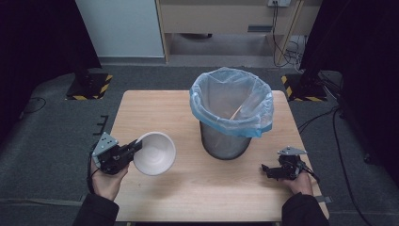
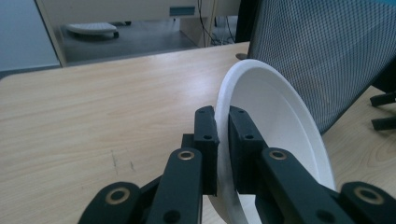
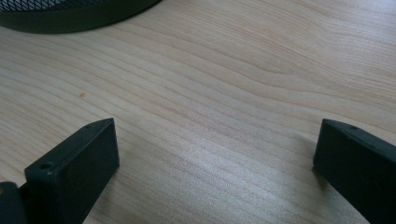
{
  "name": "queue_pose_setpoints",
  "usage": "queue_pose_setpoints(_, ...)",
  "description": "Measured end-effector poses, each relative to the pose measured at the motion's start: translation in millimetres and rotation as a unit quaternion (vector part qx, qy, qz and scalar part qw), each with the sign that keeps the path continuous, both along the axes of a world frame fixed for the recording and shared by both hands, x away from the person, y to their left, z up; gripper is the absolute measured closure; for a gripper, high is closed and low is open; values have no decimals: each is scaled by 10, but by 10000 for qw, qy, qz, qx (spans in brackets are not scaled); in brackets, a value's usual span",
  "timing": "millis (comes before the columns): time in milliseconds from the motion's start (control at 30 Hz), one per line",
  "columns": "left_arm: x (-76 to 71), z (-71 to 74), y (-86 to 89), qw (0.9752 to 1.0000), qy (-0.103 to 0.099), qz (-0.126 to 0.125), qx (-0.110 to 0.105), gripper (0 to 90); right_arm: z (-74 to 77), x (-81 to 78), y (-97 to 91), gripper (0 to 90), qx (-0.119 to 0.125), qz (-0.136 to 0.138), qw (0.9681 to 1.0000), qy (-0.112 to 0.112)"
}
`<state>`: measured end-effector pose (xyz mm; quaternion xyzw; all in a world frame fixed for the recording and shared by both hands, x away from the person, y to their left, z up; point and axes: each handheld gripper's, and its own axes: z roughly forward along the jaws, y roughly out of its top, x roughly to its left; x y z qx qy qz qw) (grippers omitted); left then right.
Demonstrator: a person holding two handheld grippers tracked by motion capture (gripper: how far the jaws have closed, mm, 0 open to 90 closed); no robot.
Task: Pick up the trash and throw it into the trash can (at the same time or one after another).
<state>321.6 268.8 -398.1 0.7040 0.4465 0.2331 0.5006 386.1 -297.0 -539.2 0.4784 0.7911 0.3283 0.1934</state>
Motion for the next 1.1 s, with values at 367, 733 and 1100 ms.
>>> queue_pose_setpoints(367, -81, 191, 75, 9994, -296, 101, -145, 826, 0, 2, -1, 3, -6, 11, 10000, -5)
queue_pose_setpoints(733, -126, 468, 61, 9974, -669, 88, -237, 826, 0, 0, 0, 4, -2, 2, 10000, -1)
queue_pose_setpoints(1100, -78, 660, -39, 9956, -900, -6, -275, 826, 0, 0, 0, 4, -1, 2, 10000, 0)
